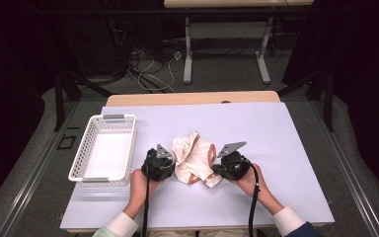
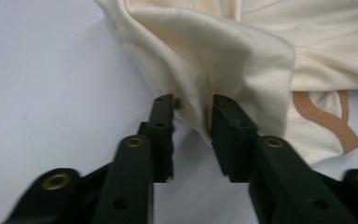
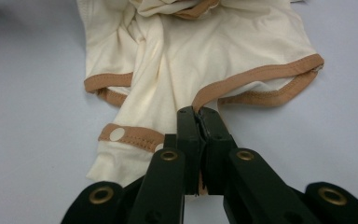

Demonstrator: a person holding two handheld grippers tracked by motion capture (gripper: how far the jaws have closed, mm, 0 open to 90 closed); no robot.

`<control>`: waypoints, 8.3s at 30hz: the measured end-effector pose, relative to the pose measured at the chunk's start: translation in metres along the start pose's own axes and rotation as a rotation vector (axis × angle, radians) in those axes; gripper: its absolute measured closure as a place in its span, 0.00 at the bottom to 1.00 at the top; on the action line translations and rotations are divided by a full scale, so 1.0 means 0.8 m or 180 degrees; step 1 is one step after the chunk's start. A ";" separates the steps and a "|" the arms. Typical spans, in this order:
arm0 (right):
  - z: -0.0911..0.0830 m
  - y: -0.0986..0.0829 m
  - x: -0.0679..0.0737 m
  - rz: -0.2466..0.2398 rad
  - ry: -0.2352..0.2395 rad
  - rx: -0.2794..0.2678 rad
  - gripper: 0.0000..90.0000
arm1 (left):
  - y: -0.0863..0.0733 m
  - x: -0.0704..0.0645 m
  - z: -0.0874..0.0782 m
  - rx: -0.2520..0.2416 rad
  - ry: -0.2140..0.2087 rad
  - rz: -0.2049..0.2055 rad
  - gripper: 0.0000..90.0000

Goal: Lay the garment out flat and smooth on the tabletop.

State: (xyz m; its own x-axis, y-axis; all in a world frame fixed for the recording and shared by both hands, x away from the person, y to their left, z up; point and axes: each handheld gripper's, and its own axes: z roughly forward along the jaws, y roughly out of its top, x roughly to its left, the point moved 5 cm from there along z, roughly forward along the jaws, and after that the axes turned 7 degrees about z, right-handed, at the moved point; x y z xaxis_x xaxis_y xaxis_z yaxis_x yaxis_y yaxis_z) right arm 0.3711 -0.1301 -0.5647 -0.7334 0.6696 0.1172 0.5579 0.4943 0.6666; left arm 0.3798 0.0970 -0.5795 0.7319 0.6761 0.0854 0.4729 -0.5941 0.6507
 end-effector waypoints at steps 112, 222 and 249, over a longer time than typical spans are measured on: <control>-0.017 -0.008 -0.034 0.0346 -0.0188 -0.0306 0.60 | -0.020 -0.006 -0.014 0.0039 -0.0191 -0.0311 0.45; -0.029 -0.031 -0.069 0.0375 -0.0464 -0.0055 0.97 | -0.035 -0.016 -0.036 0.0033 -0.0128 0.0258 0.95; -0.046 -0.064 -0.063 0.0374 -0.0437 0.0103 0.97 | -0.059 -0.014 -0.047 0.0154 -0.0143 0.0226 0.96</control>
State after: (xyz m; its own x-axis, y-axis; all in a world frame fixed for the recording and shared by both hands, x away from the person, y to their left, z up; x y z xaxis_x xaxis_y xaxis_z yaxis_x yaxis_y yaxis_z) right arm 0.3651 -0.2094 -0.5775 -0.6037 0.7922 0.0897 0.6505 0.4244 0.6299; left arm 0.3309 0.1337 -0.5825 0.7851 0.6120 0.0954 0.4415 -0.6610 0.6068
